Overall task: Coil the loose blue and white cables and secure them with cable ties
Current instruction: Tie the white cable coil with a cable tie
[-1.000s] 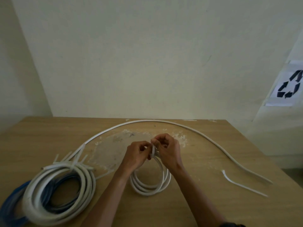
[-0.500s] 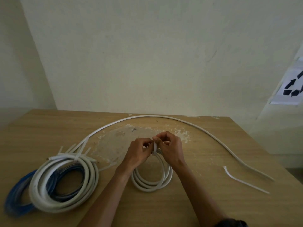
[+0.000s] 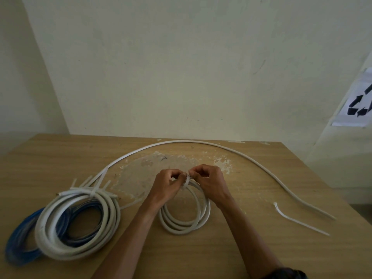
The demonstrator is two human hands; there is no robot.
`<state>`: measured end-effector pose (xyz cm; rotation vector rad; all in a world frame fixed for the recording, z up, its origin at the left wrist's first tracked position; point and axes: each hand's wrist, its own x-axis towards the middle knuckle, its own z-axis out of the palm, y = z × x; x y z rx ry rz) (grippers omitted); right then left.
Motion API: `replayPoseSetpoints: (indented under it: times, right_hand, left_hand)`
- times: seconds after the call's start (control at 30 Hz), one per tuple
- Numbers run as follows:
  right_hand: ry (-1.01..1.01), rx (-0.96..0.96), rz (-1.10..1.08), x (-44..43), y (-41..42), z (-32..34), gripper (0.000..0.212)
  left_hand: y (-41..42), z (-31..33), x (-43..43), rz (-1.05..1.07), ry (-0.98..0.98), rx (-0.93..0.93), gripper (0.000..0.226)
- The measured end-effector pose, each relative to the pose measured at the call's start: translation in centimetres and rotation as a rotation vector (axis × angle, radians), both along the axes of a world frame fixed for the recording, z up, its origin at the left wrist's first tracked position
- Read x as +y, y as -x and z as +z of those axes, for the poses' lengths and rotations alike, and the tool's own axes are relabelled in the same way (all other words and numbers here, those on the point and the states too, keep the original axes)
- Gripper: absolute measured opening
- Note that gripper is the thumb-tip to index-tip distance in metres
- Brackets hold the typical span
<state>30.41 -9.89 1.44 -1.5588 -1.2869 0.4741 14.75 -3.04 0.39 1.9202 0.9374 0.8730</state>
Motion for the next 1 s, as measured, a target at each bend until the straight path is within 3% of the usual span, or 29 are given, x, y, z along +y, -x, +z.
replayPoseSetpoints:
  times: [0.27,0.47,0.73,1.0]
  right_hand:
    - [-0.065,-0.095,-0.086,-0.1,0.0,0.1,0.003]
    - [-0.096,0.126,-0.145,-0.3,-0.2,0.4,0.005]
    - [-0.175,0.136,-0.299,0.1,0.5,0.0,0.007]
    - [-0.272,0.043,-0.233,-0.1,1.7,0.3,0.008]
  left_hand:
    - [-0.2,0.5,-0.5,-0.031,0.015,-0.087,0.026]
    - [-0.5,0.9,-0.3,-0.090,0.043,-0.045,0.019]
    - [-0.9,1.0,-1.2,-0.104,0.033,-0.012,0.019]
    - [-1.0,0.7,-1.8,-0.055,-0.183,0.128,0.024]
